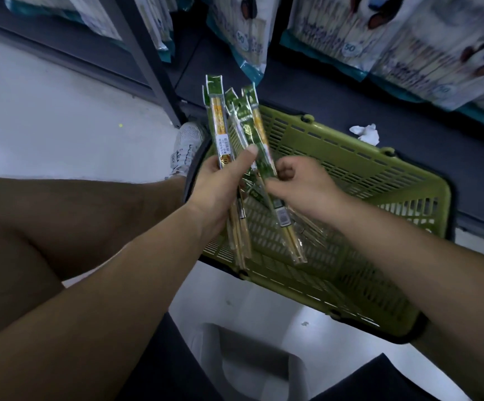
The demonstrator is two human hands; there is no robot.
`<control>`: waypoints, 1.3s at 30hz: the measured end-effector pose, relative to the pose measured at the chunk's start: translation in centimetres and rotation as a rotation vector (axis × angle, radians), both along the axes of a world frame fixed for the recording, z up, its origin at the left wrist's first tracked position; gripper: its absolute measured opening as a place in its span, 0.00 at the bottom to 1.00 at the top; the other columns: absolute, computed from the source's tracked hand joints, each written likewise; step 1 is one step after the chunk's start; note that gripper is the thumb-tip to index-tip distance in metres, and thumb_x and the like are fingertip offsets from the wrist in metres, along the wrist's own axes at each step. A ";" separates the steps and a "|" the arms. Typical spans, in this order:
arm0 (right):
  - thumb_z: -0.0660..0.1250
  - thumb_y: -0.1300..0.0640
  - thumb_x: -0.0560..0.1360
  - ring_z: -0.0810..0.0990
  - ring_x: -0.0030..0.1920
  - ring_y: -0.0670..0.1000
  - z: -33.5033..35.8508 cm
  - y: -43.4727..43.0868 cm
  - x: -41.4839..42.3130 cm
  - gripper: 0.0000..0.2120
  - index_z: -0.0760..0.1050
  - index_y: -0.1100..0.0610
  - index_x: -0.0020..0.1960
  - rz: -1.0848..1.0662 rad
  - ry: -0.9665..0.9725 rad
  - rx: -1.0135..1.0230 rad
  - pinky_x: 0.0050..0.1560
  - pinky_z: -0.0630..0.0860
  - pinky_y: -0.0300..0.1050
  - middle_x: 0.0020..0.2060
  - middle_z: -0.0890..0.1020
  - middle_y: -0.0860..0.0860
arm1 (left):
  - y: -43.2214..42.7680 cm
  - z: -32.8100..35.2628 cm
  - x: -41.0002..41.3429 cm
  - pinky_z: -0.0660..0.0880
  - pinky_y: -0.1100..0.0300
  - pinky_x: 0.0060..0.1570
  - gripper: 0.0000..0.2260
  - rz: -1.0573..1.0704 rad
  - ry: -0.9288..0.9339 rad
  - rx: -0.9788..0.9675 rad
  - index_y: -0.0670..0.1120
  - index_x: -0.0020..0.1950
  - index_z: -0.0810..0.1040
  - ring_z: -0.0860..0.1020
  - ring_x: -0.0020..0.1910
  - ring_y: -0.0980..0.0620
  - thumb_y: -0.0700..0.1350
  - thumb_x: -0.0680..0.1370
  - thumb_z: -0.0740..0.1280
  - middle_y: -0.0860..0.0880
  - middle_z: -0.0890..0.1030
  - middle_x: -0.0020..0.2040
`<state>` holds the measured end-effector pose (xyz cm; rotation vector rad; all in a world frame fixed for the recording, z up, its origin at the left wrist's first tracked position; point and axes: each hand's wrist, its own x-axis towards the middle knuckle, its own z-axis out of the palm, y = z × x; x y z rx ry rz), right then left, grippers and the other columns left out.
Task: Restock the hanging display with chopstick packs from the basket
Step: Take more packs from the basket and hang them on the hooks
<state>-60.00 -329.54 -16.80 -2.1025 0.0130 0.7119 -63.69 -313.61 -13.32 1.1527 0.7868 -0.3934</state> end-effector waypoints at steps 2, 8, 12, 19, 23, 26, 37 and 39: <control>0.74 0.55 0.74 0.79 0.34 0.46 2.1 1.4 -0.5 0.06 0.80 0.58 0.42 0.028 -0.076 0.053 0.39 0.77 0.46 0.34 0.83 0.48 | -0.6 0.5 0.0 0.78 0.39 0.64 0.26 0.003 -0.042 -0.029 0.38 0.72 0.72 0.82 0.61 0.36 0.48 0.79 0.73 0.34 0.80 0.64; 0.72 0.52 0.78 0.83 0.39 0.44 2.6 1.6 -1.3 0.07 0.84 0.53 0.43 0.042 -0.160 0.227 0.42 0.80 0.45 0.36 0.86 0.46 | -0.4 0.4 -0.1 0.83 0.49 0.45 0.15 0.055 -0.004 -0.070 0.34 0.65 0.75 0.84 0.40 0.43 0.41 0.82 0.68 0.39 0.83 0.45; 0.71 0.47 0.77 0.80 0.36 0.45 -2.9 -1.1 0.0 0.10 0.80 0.47 0.38 -0.016 -0.192 -0.013 0.40 0.76 0.44 0.33 0.82 0.45 | 0.7 -0.1 0.1 0.77 0.55 0.32 0.11 0.074 0.052 0.021 0.40 0.63 0.71 0.77 0.30 0.48 0.42 0.83 0.67 0.44 0.77 0.36; 0.72 0.44 0.77 0.80 0.59 0.59 -12.9 -5.4 -1.1 0.23 0.76 0.53 0.68 0.380 0.009 -0.666 0.49 0.77 0.47 0.61 0.82 0.57 | 1.3 -1.4 0.3 0.79 0.55 0.34 0.20 0.067 0.027 0.049 0.36 0.70 0.69 0.78 0.32 0.49 0.43 0.82 0.68 0.45 0.78 0.36; 0.75 0.48 0.75 0.75 0.67 0.61 -15.5 -4.9 -2.9 0.32 0.68 0.52 0.75 0.409 0.021 -0.772 0.60 0.78 0.55 0.69 0.74 0.58 | 1.7 -1.9 0.4 0.77 0.51 0.39 0.16 0.089 0.031 0.058 0.38 0.67 0.71 0.78 0.32 0.49 0.42 0.81 0.68 0.45 0.79 0.36; 0.72 0.57 0.77 0.75 0.65 0.62 -16.7 -4.7 -3.3 0.26 0.68 0.54 0.73 0.388 -0.005 -0.786 0.57 0.78 0.55 0.68 0.72 0.60 | 1.9 -2.0 0.4 0.77 0.49 0.43 0.13 0.089 0.022 0.064 0.40 0.63 0.72 0.78 0.34 0.48 0.43 0.81 0.68 0.45 0.79 0.37; 0.66 0.59 0.79 0.82 0.56 0.60 -16.8 -5.2 -2.9 0.16 0.77 0.50 0.65 0.418 -0.030 -0.741 0.46 0.74 0.47 0.57 0.83 0.57 | 1.9 -2.9 0.4 0.79 0.51 0.39 0.12 0.080 0.000 0.062 0.42 0.60 0.72 0.79 0.33 0.49 0.44 0.81 0.70 0.46 0.81 0.36; 0.69 0.57 0.78 0.82 0.51 0.57 -15.7 -5.2 -2.3 0.11 0.80 0.49 0.60 0.417 0.072 -0.600 0.44 0.74 0.45 0.52 0.84 0.55 | 1.8 -2.9 0.3 0.79 0.53 0.36 0.12 0.092 0.006 0.038 0.42 0.60 0.72 0.79 0.32 0.49 0.44 0.81 0.70 0.46 0.80 0.35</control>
